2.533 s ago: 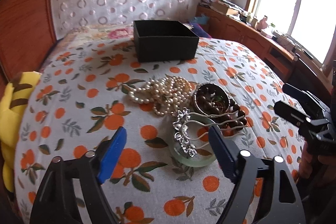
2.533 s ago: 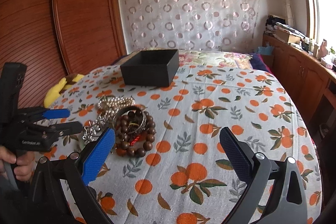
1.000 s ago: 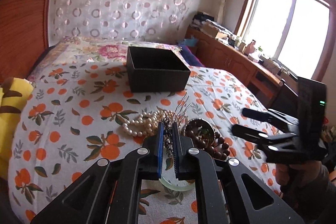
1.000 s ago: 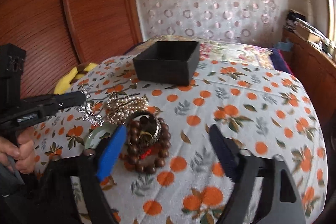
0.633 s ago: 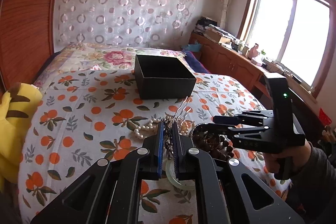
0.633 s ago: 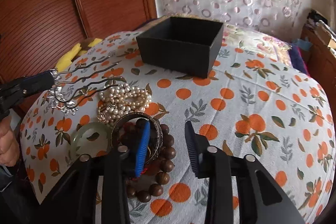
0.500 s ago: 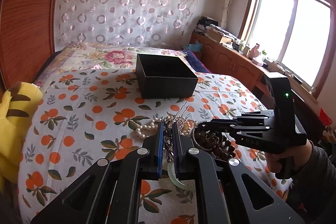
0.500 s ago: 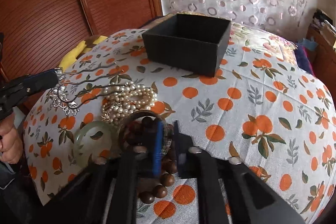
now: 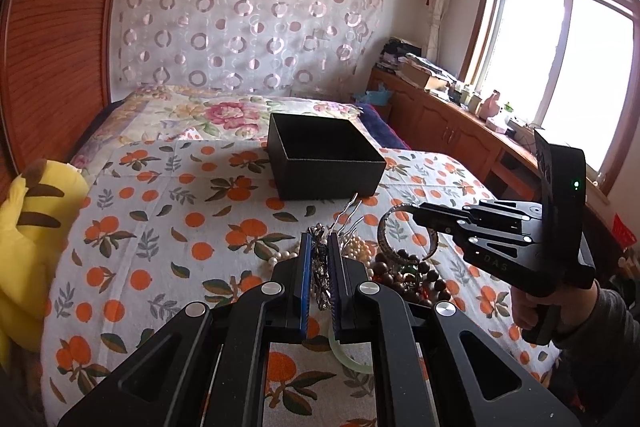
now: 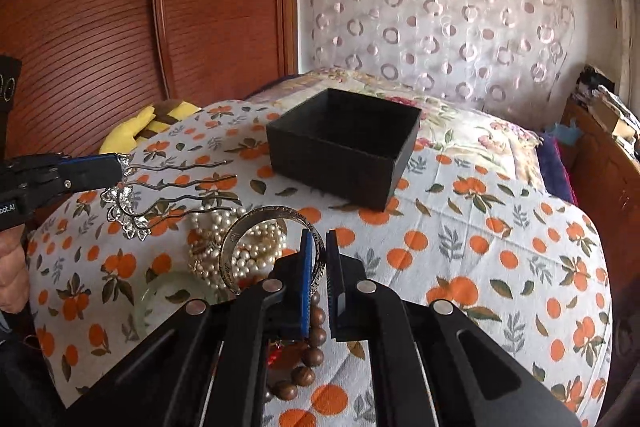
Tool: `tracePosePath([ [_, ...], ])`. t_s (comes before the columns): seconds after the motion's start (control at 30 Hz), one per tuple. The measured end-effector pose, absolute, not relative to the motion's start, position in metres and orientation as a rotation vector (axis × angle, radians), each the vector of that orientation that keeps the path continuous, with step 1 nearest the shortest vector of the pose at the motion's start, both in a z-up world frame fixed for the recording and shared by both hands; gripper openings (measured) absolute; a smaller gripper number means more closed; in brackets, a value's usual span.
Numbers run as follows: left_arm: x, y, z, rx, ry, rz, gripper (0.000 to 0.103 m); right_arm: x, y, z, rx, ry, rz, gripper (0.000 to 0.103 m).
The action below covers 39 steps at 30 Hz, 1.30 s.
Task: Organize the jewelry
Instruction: 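Grasp the black box rim with the right tool while the left tool lifts the hairpin over it, then lower the hairpin into the box and open the left tool while the right tool holds the box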
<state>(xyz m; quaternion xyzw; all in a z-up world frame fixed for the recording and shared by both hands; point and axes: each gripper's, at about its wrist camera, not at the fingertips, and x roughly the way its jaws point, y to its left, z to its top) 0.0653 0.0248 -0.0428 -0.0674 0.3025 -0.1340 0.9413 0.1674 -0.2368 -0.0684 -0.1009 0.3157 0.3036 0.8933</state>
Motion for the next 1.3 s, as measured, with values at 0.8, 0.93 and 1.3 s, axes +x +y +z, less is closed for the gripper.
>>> tracePosePath([
  [0.8, 0.174, 0.011, 0.002, -0.131, 0.557, -0.284, 0.007, 0.262, -0.259, -0.022, -0.139, 0.598, 0.576, 0.008],
  [0.93, 0.192, 0.012, 0.007, -0.133, 0.558, -0.271, 0.007, 0.288, -0.245, -0.026, -0.151, 0.611, 0.597, 0.008],
  [1.3, 0.225, 0.011, -0.009, -0.123, 0.611, -0.262, 0.007, 0.307, -0.219, -0.049, -0.193, 0.699, 0.678, 0.014],
])
